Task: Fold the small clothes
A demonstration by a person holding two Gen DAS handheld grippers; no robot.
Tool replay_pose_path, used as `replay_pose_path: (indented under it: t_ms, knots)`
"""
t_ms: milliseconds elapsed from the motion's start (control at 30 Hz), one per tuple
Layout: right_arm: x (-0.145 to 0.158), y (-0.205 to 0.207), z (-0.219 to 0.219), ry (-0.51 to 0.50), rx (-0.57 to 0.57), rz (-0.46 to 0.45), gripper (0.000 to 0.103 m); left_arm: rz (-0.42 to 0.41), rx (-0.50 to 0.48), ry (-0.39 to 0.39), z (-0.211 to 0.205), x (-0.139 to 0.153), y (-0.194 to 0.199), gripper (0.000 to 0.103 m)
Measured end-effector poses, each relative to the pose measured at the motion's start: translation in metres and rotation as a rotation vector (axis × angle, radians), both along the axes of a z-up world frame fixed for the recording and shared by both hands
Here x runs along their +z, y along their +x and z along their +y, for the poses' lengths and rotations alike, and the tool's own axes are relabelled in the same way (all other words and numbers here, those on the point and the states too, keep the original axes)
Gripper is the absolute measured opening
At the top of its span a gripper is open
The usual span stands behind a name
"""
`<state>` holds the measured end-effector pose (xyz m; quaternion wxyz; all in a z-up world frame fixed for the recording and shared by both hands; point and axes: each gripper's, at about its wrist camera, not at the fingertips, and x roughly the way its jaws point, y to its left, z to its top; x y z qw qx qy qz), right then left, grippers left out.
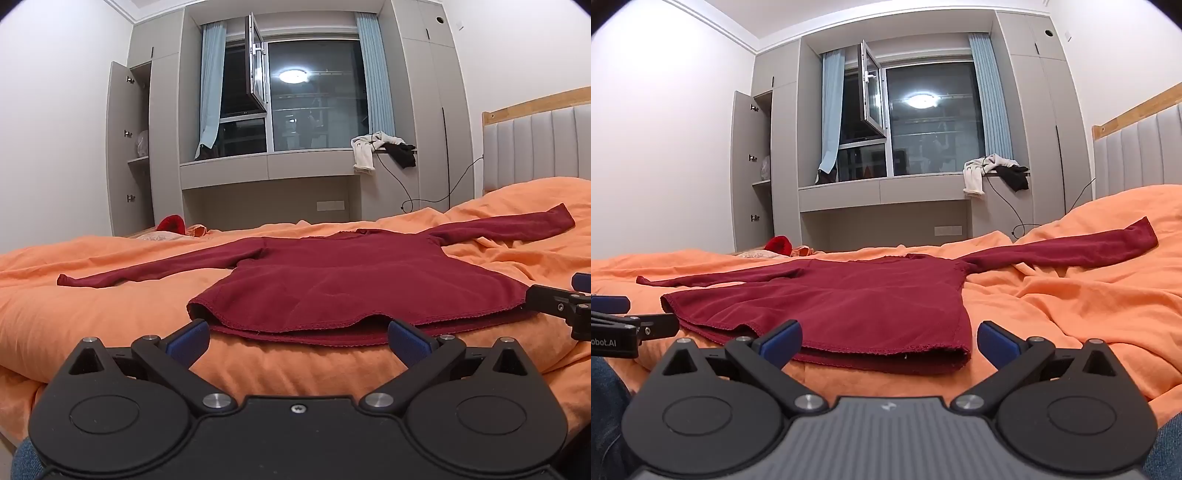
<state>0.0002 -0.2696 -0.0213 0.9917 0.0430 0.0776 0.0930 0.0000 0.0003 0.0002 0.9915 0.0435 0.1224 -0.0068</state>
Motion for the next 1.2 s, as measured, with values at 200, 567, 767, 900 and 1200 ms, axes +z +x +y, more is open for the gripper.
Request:
replay_pose_path:
  t_ms: [200,567,767,900,1200]
  knots:
    - [-0.0001,-0.0002,0.0000,-0.004,0.000,-0.001,0.103,0.000,0.000,0.000,0.0010,0.0003,-0.0004,0.102]
    - [-0.0010,0.0034,-0.0005,-0.001,0.002,0.018,0.103,0.003,0.001,0.001,0.0001,0.0001,0.0000,0.102]
    - [-0.0012,0.0037,-0.0006,0.000,0.002,0.019,0.103,0.004,0.001,-0.001,0.0003,0.0001,0.0001,0.102]
    - [-0.0019,0.0035,-0.0004,0.002,0.003,0.019,0.103,0.004,0.001,-0.002,0.0003,0.0001,0.0001,0.102]
    - [-0.0022,0.0033,-0.0008,0.002,0.003,0.019,0.103,0.005,0.001,-0.003,0.0004,0.0001,0.0002,0.102]
